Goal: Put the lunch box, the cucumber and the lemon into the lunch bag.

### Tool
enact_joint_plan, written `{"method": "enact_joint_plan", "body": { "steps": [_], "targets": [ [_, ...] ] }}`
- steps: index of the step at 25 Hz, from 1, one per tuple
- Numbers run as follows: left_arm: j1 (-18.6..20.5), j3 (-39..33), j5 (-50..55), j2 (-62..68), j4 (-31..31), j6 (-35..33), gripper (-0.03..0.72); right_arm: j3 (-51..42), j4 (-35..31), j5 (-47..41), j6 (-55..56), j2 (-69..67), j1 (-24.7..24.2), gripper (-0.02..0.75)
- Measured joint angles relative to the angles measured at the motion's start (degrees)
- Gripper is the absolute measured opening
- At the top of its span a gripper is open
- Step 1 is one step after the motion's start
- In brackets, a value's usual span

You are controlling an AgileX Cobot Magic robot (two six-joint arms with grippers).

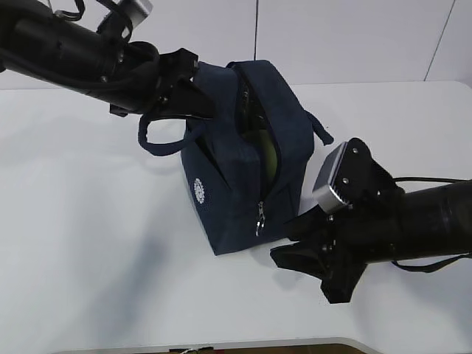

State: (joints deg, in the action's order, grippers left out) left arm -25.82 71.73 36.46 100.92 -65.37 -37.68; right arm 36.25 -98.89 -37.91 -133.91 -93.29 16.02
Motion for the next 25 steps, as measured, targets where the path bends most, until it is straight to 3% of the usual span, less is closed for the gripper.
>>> {"method": "enact_joint_plan", "body": {
  "steps": [13,25],
  "targets": [
    [0.0,0.0,4.4,0.1,-5.6,-0.5,-0.012,2.5,-2.7,1.4,-2.4,-3.9,0.0,0.374],
    [0.0,0.0,5.3,0.1,-5.7,-0.8,-0.012,5.6,-2.7,5.6,-2.4,-6.8,0.0,0.375]
  ]
}}
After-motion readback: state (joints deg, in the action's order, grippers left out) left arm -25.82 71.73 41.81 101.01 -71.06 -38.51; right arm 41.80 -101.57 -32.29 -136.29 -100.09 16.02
